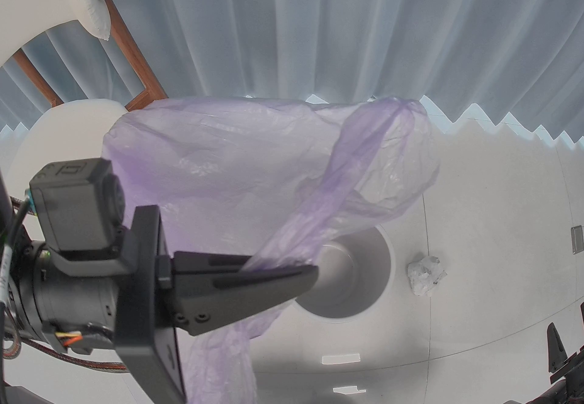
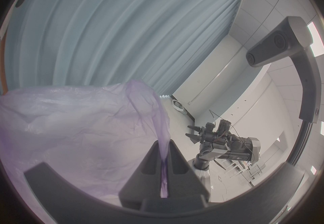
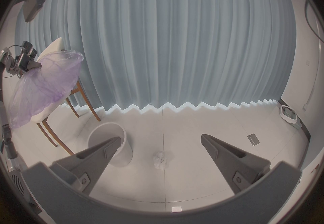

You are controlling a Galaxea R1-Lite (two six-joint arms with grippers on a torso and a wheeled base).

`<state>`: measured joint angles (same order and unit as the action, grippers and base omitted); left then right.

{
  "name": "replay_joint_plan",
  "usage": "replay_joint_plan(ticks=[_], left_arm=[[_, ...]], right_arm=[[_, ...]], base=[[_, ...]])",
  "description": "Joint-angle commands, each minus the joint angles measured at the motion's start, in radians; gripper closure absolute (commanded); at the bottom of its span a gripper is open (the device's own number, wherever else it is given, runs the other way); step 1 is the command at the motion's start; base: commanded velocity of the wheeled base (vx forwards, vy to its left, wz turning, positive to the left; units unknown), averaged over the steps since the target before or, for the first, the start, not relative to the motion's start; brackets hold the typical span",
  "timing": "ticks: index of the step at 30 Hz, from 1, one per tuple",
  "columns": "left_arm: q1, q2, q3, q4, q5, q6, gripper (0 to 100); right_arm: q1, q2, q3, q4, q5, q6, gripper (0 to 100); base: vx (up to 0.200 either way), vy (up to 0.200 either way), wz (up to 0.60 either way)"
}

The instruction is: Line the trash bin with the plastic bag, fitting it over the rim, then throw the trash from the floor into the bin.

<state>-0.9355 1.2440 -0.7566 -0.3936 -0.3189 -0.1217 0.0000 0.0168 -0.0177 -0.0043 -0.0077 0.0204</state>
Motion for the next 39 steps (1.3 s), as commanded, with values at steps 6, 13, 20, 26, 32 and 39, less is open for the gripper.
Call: replay_joint_plan(ticks=[6,13,20,26,32,39], left_arm=[[-0.037,0.100,-0.044,-0.065,-0.002,-0.007,100],[-0.037,0.130,-0.063,-0.067,-0.002,-0.004,100],[-0.035,0.150,-0.079,-0.067,0.001,0.001,100],[0.024,0.215,-0.078,-0.060,0.052,0.031,100],[0.106,0.270,-0.067,-0.056,0.106,0.099,100],[0.144,0.265,-0.052,-0.051,0.133,0.105,100]], right_arm=[[0.000,-0.017,0.018,0.000,0.000,0.001,0],[0.000,-0.017,0.018,0.000,0.000,0.001,0],[0.000,-0.017,0.018,0.000,0.000,0.001,0],[0.000,-0.017,0.018,0.000,0.000,0.001,0],[0.000,-0.017,0.018,0.000,0.000,0.001,0],[0.000,-0.017,0.018,0.000,0.000,0.001,0]], base=[[0.000,0.000,0.00],[0.000,0.000,0.00],[0.000,0.000,0.00],[0.000,0.000,0.00],[0.000,0.000,0.00],[0.000,0.000,0.00]])
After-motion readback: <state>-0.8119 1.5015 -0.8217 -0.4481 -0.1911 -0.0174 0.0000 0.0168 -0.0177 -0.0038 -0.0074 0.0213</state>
